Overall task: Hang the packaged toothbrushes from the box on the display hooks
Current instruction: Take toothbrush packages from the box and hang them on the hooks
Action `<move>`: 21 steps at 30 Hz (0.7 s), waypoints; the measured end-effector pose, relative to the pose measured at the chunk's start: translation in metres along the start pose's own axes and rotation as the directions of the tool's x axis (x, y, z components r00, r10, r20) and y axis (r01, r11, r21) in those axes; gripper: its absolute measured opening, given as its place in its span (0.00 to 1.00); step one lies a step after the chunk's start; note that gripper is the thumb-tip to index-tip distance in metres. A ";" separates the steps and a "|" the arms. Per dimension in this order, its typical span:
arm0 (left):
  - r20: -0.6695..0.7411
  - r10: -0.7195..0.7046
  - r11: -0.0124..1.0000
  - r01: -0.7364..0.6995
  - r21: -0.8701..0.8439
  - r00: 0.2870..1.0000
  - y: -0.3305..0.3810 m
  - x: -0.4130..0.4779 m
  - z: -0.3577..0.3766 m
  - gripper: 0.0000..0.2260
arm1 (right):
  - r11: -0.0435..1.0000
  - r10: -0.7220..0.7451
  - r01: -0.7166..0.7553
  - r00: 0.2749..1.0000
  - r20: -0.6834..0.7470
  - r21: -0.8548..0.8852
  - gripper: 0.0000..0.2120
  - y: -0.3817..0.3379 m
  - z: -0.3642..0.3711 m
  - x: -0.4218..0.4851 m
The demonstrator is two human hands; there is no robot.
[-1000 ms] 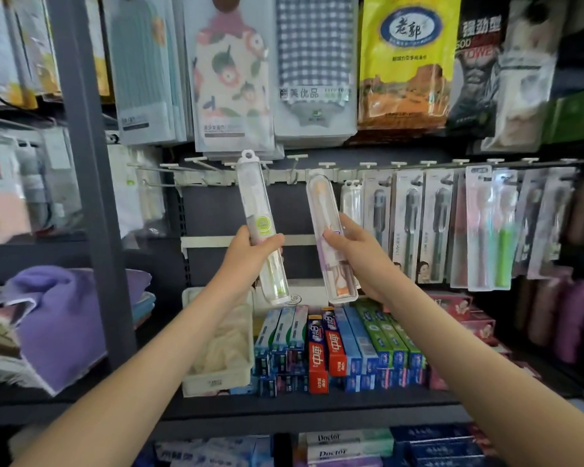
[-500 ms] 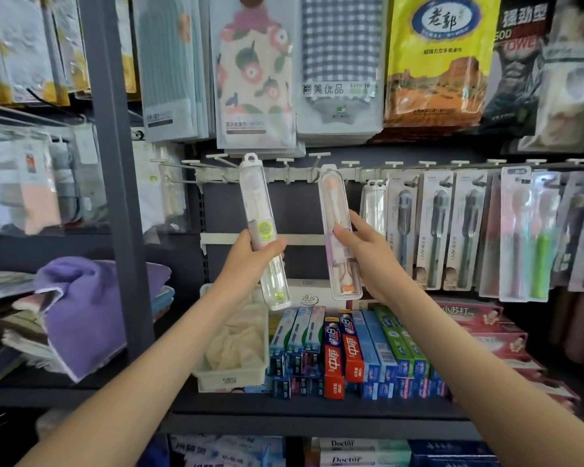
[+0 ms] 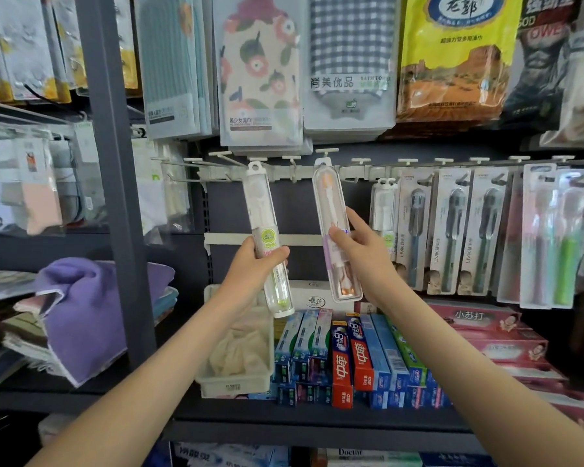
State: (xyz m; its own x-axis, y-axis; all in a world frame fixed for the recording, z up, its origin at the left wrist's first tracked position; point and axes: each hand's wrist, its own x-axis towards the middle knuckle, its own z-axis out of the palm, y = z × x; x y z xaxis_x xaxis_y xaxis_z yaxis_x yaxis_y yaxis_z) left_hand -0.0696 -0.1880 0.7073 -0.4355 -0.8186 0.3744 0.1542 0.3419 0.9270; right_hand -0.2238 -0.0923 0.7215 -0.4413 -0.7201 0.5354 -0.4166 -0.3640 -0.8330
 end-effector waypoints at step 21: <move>0.127 -0.022 0.998 0.013 0.069 0.992 -0.016 -0.004 -0.006 0.11 | 0.989 0.020 -0.057 0.963 -0.268 -0.134 0.22 0.000 0.009 0.011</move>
State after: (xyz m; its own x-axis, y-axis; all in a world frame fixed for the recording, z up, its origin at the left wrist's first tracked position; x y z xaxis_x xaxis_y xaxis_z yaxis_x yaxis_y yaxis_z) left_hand -0.0645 -0.1930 0.6913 -0.5481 -0.7604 0.3484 0.0867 0.3627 0.9279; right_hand -0.2211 -0.1055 0.7260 -0.6461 -0.5427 0.5367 -0.4933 -0.2396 -0.8362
